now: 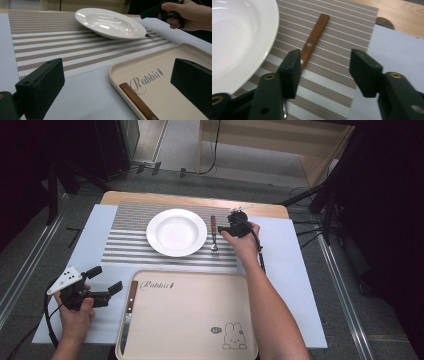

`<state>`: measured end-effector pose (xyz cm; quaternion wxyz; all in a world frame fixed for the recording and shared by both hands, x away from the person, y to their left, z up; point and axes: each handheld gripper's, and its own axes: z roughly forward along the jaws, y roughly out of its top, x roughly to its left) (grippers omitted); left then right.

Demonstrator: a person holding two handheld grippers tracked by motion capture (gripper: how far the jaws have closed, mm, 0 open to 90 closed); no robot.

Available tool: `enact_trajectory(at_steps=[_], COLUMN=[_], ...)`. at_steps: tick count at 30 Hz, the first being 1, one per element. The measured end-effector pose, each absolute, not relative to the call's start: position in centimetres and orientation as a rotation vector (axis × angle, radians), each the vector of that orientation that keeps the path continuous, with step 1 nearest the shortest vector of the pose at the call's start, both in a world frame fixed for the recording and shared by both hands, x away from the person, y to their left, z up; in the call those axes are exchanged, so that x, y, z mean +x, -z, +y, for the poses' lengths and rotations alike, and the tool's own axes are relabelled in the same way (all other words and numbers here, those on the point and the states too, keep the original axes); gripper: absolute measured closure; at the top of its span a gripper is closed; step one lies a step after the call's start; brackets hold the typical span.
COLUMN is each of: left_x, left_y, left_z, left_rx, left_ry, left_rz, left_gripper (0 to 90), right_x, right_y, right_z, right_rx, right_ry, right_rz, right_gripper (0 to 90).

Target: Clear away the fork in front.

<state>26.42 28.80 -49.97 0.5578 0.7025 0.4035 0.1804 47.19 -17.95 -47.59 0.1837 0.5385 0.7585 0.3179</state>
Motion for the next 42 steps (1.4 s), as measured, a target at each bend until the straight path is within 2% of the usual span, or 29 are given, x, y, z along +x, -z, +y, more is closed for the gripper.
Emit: enact_trajectory(at_steps=[3,9,16,34,42], left_x=[26.4,26.4,26.4,26.4,26.4], left_y=[50.0,50.0,50.0,50.0,50.0], left_z=[28.8,28.8,28.9,28.9,28.9], left_rx=[1.656,1.655,1.654,1.656,1.656], left_ry=[-0.425,-0.425,-0.424,-0.423,-0.422], left_rz=[0.953,0.954,0.954,0.951,0.948], left_gripper=[0.0,0.0,0.0,0.0,0.0], right_x=[47.5,47.9,48.5,49.8,49.7], right_y=[47.8,48.1,48.3,49.1,49.2], right_z=[-17.9,-16.8,-15.9,-13.8,-14.4], right_rx=[1.550,1.597,1.650,1.690,1.683], right_ry=[-0.977,-0.965,-0.922,-0.785,-0.763], right_rz=[2.171,2.223,2.201,2.181,2.199], right_gripper=[54.3,65.4,69.3,69.2,74.5])
